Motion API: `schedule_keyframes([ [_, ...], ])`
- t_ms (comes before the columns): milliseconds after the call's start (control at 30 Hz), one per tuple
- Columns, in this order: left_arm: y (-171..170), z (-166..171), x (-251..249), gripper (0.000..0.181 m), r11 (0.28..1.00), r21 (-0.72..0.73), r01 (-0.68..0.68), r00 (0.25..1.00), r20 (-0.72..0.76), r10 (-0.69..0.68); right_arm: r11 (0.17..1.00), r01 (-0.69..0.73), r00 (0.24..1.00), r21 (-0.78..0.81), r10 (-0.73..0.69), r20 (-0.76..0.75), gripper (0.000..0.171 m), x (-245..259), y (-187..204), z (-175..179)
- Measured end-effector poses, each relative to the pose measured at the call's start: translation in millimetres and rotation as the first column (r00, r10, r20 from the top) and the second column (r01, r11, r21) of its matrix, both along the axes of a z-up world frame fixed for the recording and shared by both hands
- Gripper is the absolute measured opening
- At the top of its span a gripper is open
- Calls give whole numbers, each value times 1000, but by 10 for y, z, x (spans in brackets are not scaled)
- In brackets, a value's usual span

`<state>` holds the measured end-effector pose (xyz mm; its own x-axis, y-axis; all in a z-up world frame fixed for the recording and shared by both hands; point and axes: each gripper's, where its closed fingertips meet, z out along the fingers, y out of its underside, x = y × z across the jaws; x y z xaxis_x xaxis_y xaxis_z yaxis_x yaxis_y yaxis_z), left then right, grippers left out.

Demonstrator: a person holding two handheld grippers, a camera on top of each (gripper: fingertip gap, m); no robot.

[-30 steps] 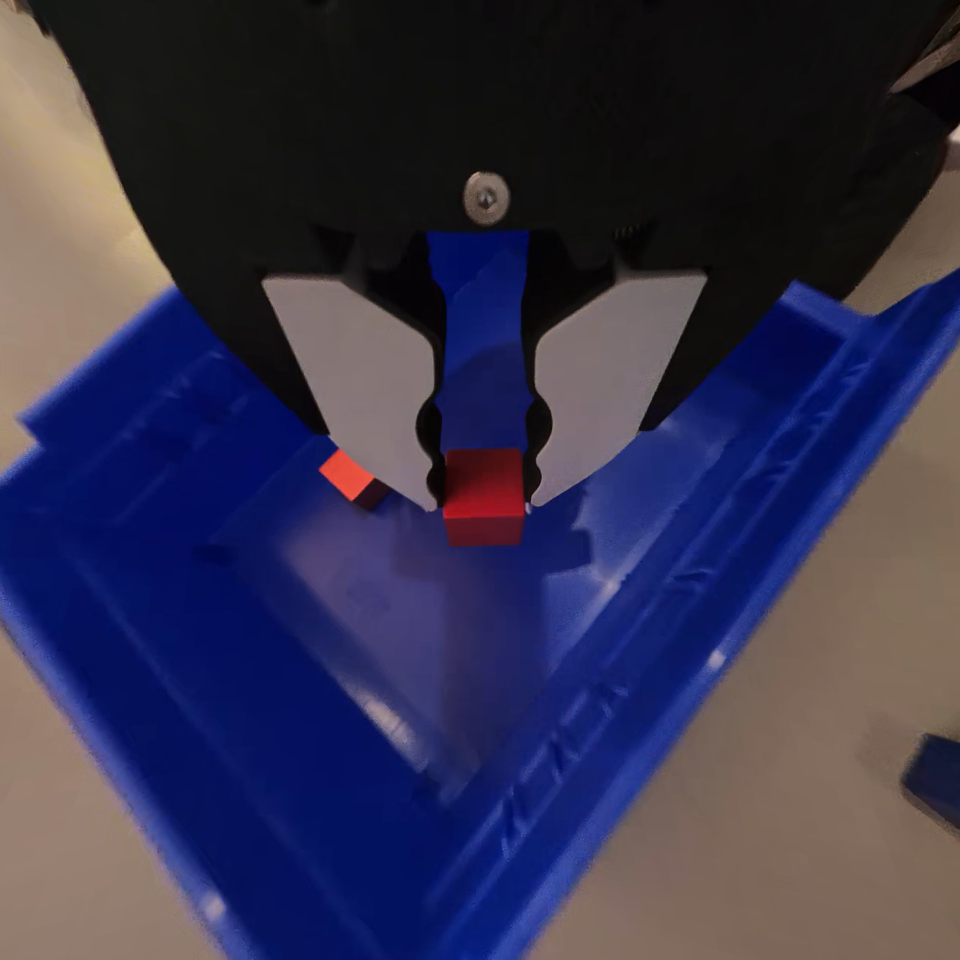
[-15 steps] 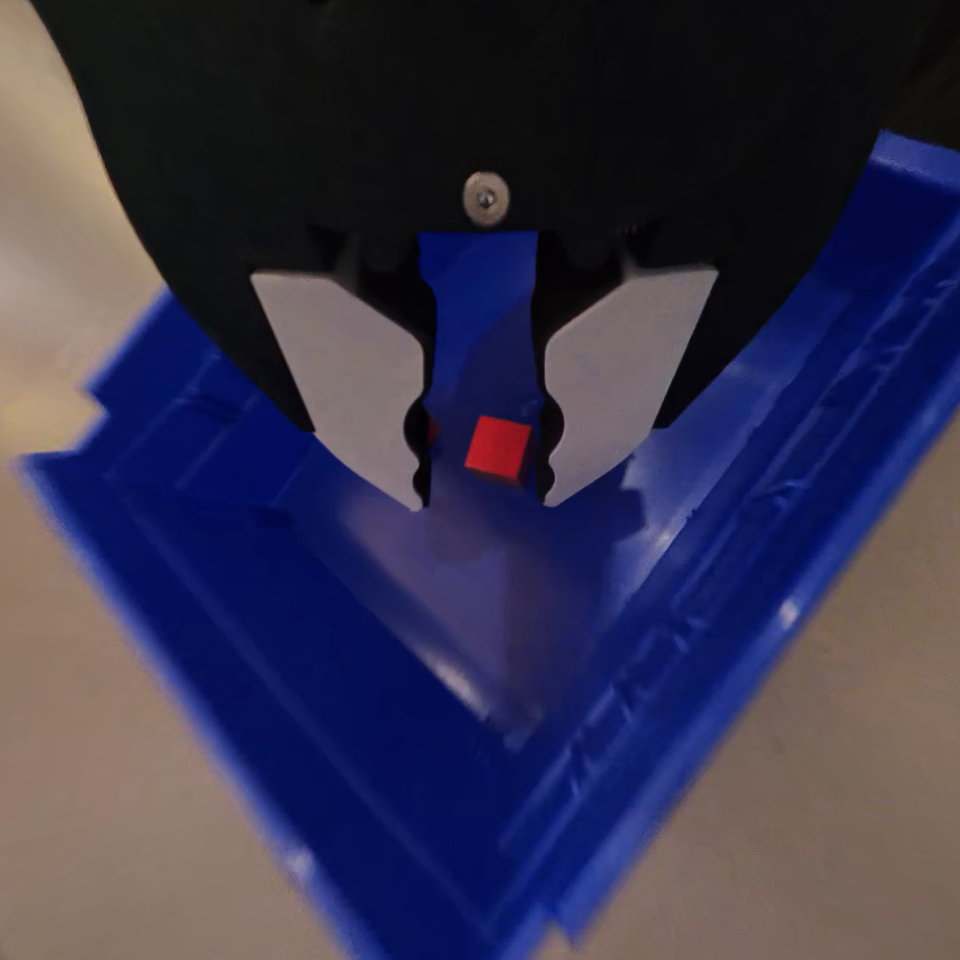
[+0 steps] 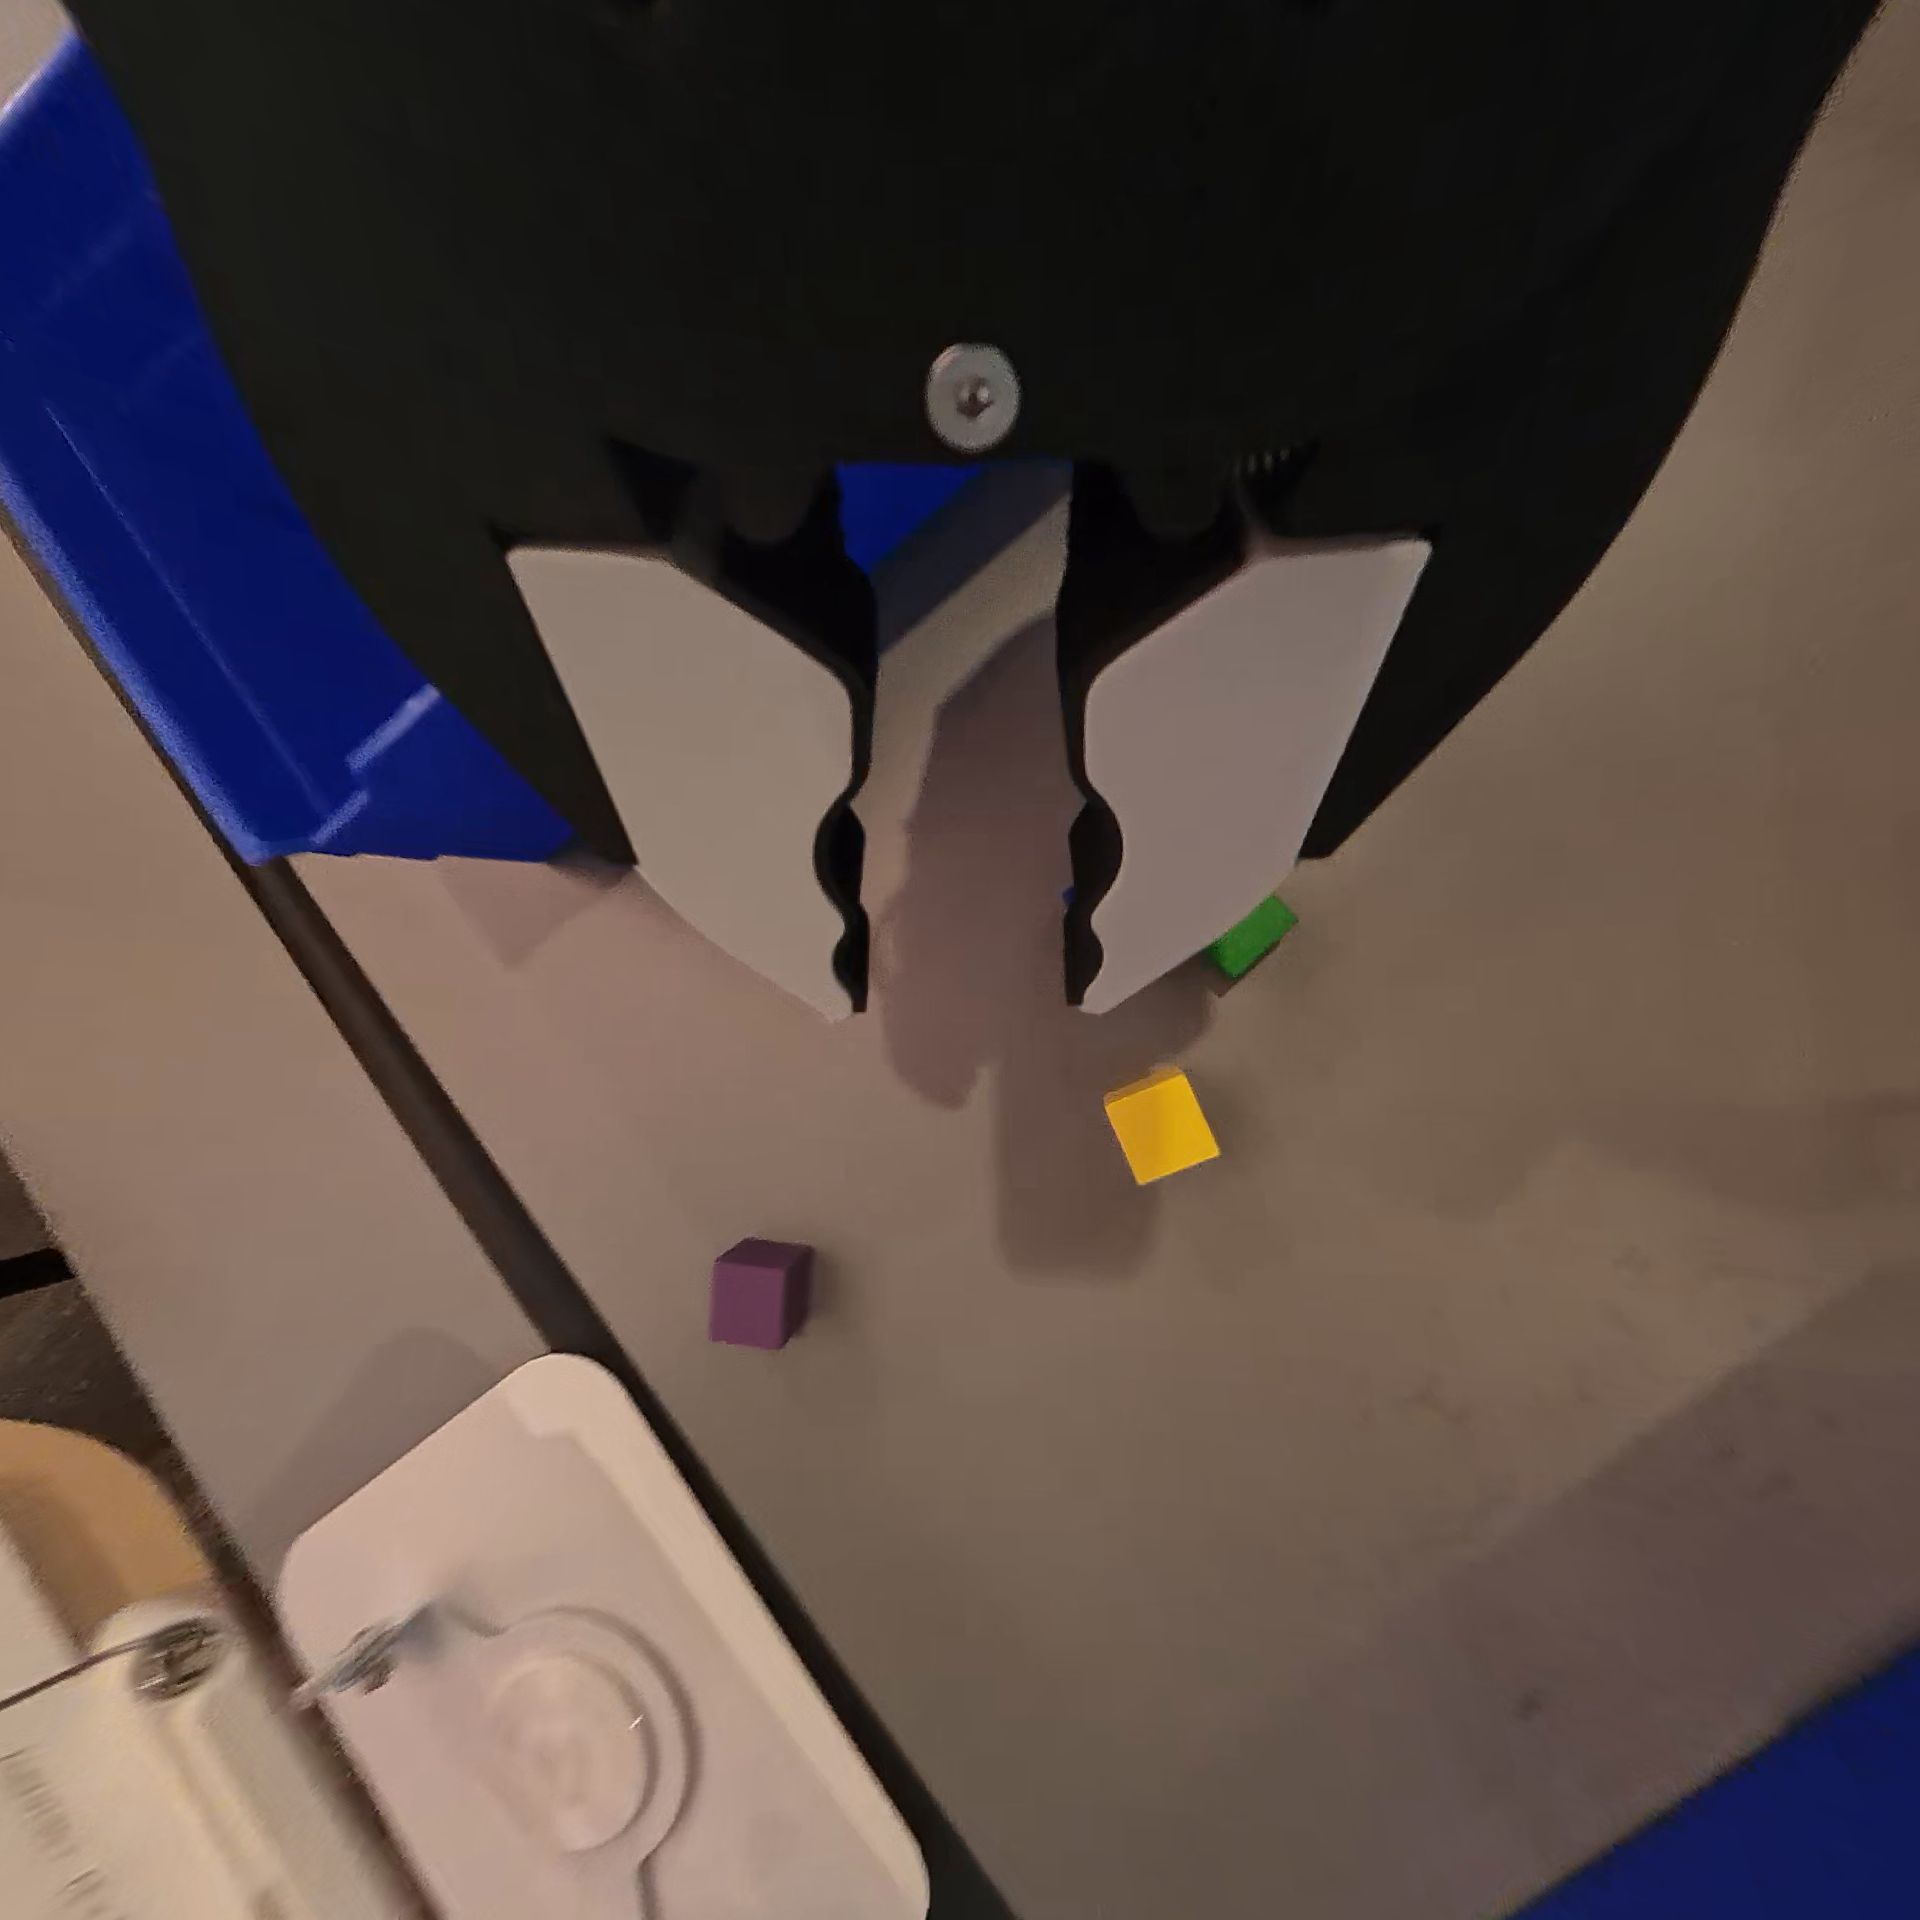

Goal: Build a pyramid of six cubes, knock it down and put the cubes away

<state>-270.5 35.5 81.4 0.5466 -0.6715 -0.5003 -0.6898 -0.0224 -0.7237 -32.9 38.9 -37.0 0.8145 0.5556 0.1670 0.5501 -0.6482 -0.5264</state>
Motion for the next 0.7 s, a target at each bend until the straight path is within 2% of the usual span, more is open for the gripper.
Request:
schedule_keyframes([
  [100, -13, 10, 0, 16, 1000, -3, 10, 1000, 7, -10, 998, 21, 998, -66, -18, 53, 37, 32, 53, -288],
  [267, -21, 11, -27, 16, 1000, -10, 16, 1000, 9, -16, 954, 61, 998, -293, -62, 5, 38, -76, -146, -749],
  [367, -13, 12, -37, 16, 1000, -15, 15, 1000, 14, -15, 949, 124, 992, -291, -118, 37, 37, -21, -171, -846],
  [500, -20, -14, -21, 16, 1000, -22, 20, 1000, 1, -20, 915, 173, 977, -364, -207, -56, 40, -125, -247, -947],
  [700, -56, -29, 15, 16, 999, -22, 36, 999, -12, -36, 897, 236, 968, -373, -250, 13, 41, -44, -293, -1122],
])
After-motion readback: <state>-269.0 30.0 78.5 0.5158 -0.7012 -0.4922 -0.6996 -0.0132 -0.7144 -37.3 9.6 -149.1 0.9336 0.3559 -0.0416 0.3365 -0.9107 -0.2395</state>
